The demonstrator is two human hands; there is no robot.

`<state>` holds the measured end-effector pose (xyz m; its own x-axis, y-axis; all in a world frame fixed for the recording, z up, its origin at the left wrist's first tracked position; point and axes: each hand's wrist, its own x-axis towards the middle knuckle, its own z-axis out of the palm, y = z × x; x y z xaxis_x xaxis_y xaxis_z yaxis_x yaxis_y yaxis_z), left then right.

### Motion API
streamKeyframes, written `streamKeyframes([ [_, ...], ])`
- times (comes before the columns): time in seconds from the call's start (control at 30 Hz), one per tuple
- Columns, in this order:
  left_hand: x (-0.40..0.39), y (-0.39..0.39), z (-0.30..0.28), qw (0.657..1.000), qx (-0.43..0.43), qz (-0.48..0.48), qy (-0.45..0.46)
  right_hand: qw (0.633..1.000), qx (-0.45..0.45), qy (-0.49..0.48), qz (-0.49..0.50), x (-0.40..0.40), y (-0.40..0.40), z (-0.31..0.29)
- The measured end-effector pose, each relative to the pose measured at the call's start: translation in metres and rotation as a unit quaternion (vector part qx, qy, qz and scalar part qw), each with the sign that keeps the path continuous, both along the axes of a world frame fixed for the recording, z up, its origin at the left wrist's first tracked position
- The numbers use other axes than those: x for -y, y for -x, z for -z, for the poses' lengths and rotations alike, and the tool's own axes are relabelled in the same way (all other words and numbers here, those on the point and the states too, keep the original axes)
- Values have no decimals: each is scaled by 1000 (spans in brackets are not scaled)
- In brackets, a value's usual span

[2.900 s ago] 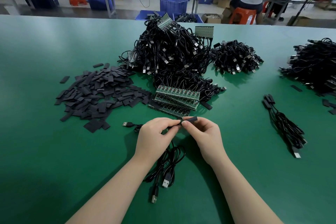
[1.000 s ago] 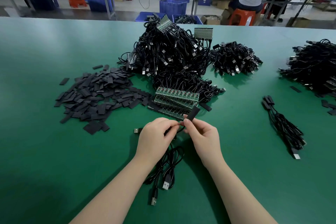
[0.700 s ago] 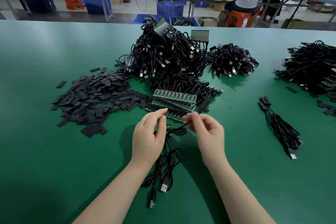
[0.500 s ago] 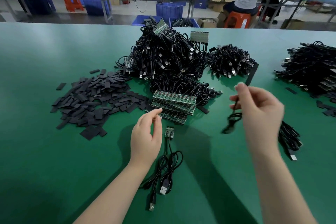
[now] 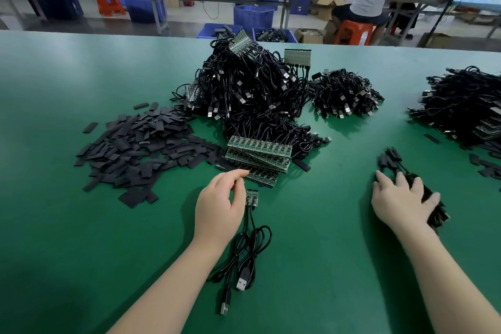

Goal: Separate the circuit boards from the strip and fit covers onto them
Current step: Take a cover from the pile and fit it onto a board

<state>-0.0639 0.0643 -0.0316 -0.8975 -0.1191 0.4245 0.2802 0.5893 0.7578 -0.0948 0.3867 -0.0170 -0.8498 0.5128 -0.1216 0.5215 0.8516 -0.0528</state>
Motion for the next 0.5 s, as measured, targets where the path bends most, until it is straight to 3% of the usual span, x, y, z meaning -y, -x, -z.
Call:
streamKeyframes([
  [0.1,0,2,1,999,23,-9,40,999,-30,9,-12,-23,3,0],
  [0.2,-1,5,3,996,56,-10,75,998,-34,-45,-13,-26,6,-5],
  [0.3,-2,7,6,989,65,-22,130,983,-133,-95,-82,8,2,-17],
  [0.37,-4,8,9,980,73,-42,180,975,-157,-36,-152,51,-9,-26],
  [0.5,-5,8,11,970,87,-54,222,957,-92,100,-257,139,-32,-23],
])
